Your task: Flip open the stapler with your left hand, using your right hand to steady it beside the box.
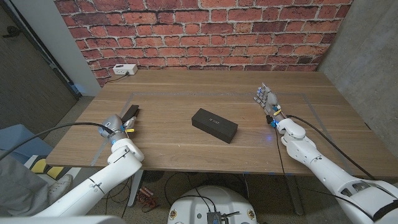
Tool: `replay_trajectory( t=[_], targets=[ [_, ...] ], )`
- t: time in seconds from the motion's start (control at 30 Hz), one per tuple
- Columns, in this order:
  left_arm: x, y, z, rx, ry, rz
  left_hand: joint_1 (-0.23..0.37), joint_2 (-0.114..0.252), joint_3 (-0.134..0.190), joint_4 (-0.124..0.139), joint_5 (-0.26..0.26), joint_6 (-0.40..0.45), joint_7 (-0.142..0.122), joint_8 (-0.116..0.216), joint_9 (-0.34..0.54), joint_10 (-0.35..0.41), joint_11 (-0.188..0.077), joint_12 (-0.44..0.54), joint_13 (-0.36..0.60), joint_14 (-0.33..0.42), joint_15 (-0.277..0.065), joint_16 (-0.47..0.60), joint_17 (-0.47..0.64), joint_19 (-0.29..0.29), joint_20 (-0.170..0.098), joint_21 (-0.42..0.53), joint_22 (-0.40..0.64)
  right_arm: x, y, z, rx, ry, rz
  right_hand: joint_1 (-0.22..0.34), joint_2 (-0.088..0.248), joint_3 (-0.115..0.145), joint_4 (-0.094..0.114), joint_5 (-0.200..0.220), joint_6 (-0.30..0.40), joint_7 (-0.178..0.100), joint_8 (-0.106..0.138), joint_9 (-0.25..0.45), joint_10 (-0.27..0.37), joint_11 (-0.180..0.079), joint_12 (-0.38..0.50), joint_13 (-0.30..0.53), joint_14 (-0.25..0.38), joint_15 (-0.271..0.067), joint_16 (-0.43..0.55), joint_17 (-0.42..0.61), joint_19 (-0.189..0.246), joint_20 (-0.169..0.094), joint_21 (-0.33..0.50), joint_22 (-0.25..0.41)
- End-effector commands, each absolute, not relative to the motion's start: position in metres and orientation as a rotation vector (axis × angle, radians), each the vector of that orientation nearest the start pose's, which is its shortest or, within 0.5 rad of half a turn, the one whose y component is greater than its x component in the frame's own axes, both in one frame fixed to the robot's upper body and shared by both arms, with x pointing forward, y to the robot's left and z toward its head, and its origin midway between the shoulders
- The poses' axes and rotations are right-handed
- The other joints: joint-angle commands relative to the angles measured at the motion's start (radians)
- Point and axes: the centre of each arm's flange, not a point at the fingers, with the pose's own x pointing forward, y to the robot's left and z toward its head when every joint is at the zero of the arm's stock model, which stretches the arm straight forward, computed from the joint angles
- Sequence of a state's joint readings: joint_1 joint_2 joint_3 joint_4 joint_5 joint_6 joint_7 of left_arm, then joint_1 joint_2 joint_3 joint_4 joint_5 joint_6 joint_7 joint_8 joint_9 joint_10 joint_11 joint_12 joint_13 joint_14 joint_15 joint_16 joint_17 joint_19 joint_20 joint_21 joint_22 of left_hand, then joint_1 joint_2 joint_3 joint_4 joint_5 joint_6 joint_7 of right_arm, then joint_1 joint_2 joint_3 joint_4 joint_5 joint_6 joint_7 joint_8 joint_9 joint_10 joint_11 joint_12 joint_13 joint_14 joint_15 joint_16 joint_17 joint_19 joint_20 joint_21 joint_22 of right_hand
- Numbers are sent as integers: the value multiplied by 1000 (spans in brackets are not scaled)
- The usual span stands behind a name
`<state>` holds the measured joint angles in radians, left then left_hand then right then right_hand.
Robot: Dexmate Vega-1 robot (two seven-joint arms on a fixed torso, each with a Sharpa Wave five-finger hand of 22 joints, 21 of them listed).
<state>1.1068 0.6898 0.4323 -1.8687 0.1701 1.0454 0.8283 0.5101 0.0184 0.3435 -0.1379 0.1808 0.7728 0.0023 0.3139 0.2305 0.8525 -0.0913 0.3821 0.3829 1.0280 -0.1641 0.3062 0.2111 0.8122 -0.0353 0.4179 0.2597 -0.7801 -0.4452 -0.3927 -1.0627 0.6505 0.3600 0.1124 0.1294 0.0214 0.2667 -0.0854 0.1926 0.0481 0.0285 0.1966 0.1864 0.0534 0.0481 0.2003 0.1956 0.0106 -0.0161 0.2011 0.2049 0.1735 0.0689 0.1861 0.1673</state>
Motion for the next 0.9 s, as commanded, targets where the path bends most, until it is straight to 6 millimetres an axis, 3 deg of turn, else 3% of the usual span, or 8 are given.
replay_trajectory(
  t=[0.03,0.3,0.5,0.9],
  targets=[
    [547,367,-110,1021,-24,904,24,20,22,-9,8,23,-2,9,2,24,-3,11,8,17,-51,8,2,10,-2,9,2,683,-301,-69,62,-523,196,1,9,2,-9,0,1,-5,-1,2,3,-3,1,2,1,-4,7,0,3,6,4,4],
    [549,366,-111,1032,-28,899,57,44,48,-21,13,70,-14,23,1,60,-3,21,17,47,-52,20,6,15,-3,18,0,685,-302,-70,65,-519,194,1,10,2,-9,-1,1,-5,-1,2,3,-3,0,2,1,-4,7,0,3,5,4,4],
    [550,364,-111,1040,-37,905,99,68,72,-33,23,110,-27,35,-1,96,-18,32,24,71,-56,36,17,20,-7,28,0,686,-302,-70,64,-521,194,1,10,2,-9,-1,2,-5,-1,2,3,-4,1,2,0,-4,7,0,4,5,4,4],
    [551,360,-112,1049,-38,917,134,147,118,-16,24,177,-32,52,-3,135,-22,41,40,101,-56,57,36,13,-8,43,0,687,-302,-70,76,-519,194,2,11,1,-10,-1,1,-6,-1,2,2,-4,0,2,0,-5,6,0,3,4,4,4]
  ],
)
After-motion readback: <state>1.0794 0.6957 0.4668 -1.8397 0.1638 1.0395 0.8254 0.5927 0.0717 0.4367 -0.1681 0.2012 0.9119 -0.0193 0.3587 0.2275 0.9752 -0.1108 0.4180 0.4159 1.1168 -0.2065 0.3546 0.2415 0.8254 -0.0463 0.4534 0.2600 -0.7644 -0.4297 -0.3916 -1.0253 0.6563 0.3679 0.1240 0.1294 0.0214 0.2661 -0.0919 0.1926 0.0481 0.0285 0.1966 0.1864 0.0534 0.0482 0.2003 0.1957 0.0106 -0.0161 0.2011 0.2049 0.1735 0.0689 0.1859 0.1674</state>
